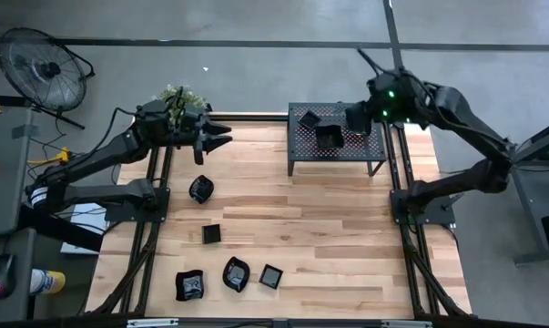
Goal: Pick & Place Mini shaped plates
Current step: Stack the black leaf-shaped plate on top of the black leaf-shaped plates on the shelf
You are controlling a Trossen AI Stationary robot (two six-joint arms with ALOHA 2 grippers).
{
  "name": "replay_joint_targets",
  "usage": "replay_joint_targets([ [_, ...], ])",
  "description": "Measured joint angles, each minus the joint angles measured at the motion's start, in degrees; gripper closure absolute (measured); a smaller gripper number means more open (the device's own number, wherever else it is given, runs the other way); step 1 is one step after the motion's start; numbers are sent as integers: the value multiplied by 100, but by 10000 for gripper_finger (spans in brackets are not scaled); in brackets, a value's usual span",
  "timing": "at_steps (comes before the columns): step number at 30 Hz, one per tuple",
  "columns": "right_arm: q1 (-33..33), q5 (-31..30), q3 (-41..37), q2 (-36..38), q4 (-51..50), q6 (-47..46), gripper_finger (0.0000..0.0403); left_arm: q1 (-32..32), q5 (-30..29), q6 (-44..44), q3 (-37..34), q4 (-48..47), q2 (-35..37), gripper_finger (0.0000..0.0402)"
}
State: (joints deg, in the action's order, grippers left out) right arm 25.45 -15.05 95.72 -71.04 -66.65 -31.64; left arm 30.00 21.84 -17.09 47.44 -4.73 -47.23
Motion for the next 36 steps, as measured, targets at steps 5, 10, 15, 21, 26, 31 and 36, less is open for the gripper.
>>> replay_joint_targets([
  [5,-623,-617,-344,535,8,51,274,0,-222,28,0,-248,28,227],
  [10,-844,-608,-1776,1702,867,37,274,-2,-254,-5,0,-402,28,227],
  [15,-943,-262,-3207,2740,1884,-115,274,0,-422,-60,0,-833,28,227],
  [21,-952,121,-4264,3418,2561,-285,274,-2,-680,-271,0,-1711,28,227],
  [26,-950,425,-4848,3685,2894,-430,274,-2,-1126,-446,0,-2988,26,227],
  [31,-1051,855,-5624,3839,3861,-607,274,-2,-1409,-918,-1,-3964,-18,227],
  [36,-1377,675,-6212,3975,4624,-693,275,-2,-1678,-1718,-2,-4656,-100,227],
])
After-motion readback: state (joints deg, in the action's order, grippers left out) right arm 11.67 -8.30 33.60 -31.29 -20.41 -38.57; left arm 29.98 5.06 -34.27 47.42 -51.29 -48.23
